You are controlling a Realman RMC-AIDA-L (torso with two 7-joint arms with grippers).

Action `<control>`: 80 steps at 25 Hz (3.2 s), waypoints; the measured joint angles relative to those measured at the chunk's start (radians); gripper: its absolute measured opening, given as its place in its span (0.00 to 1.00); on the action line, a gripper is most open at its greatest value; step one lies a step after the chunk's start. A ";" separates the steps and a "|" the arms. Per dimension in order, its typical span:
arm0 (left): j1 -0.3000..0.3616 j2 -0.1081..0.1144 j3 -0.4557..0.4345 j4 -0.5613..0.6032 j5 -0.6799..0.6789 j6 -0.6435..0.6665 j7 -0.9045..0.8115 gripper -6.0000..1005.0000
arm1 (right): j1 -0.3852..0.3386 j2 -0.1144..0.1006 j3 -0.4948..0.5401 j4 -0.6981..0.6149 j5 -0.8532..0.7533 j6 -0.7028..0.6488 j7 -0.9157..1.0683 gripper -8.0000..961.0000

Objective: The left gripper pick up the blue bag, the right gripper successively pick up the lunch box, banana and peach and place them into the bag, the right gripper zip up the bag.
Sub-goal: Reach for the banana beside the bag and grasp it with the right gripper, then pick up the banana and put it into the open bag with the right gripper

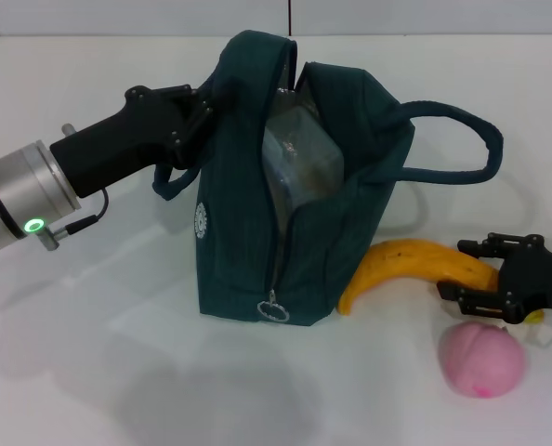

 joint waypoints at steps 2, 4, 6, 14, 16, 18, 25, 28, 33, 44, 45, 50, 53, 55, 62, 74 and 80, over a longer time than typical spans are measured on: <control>0.000 0.000 0.000 0.000 0.000 0.000 0.000 0.04 | -0.002 0.000 0.001 0.000 0.000 0.000 0.001 0.80; 0.000 0.000 0.000 0.000 0.000 0.000 0.000 0.04 | -0.002 0.000 0.002 0.000 0.000 0.002 0.006 0.75; 0.000 0.000 0.000 0.000 0.000 0.000 0.000 0.04 | -0.002 -0.002 0.003 0.001 0.000 0.003 0.020 0.71; -0.003 0.002 0.000 0.000 0.000 0.009 0.005 0.04 | -0.007 -0.005 0.175 -0.001 -0.013 -0.095 0.017 0.48; -0.003 0.002 0.000 0.000 0.000 0.022 0.019 0.04 | -0.008 -0.003 0.249 0.003 0.000 -0.139 0.005 0.47; -0.001 0.002 0.000 0.000 -0.002 0.044 0.042 0.04 | -0.012 -0.002 0.331 0.026 0.059 -0.164 -0.008 0.47; 0.019 0.000 0.000 0.018 -0.018 0.133 0.093 0.04 | -0.007 -0.008 0.454 0.128 0.204 -0.200 -0.038 0.47; 0.023 0.003 0.001 0.027 -0.016 0.184 0.091 0.04 | -0.006 -0.004 0.457 0.123 0.209 -0.233 -0.038 0.47; 0.007 0.013 0.002 0.018 0.034 0.219 0.012 0.04 | 0.004 -0.009 0.458 0.099 0.245 -0.285 -0.035 0.47; -0.080 0.078 0.002 0.024 0.188 0.264 -0.223 0.04 | 0.007 -0.010 0.452 0.056 0.278 -0.337 -0.067 0.47; -0.090 0.081 0.002 0.022 0.204 0.269 -0.243 0.04 | 0.006 -0.013 0.449 0.046 0.272 -0.360 -0.060 0.47; -0.121 0.095 0.002 0.016 0.280 0.273 -0.283 0.04 | 0.014 -0.028 0.439 -0.043 0.157 -0.475 0.011 0.47; -0.121 0.092 0.002 0.003 0.285 0.265 -0.274 0.04 | 0.024 -0.029 0.425 -0.125 0.068 -0.514 0.047 0.47; -0.119 0.087 0.002 -0.009 0.280 0.258 -0.267 0.04 | 0.030 -0.029 0.421 -0.151 0.048 -0.520 0.058 0.47; -0.113 0.057 0.002 -0.011 0.240 0.192 -0.228 0.04 | 0.091 -0.017 0.397 -0.352 -0.158 -0.522 0.222 0.47; -0.106 0.019 0.001 -0.007 0.193 0.124 -0.197 0.04 | 0.382 -0.079 0.233 -0.546 -0.383 -0.556 0.486 0.47; -0.100 0.005 0.000 -0.008 0.160 0.118 -0.190 0.04 | 0.531 -0.086 0.193 -0.542 -0.475 -0.642 0.510 0.47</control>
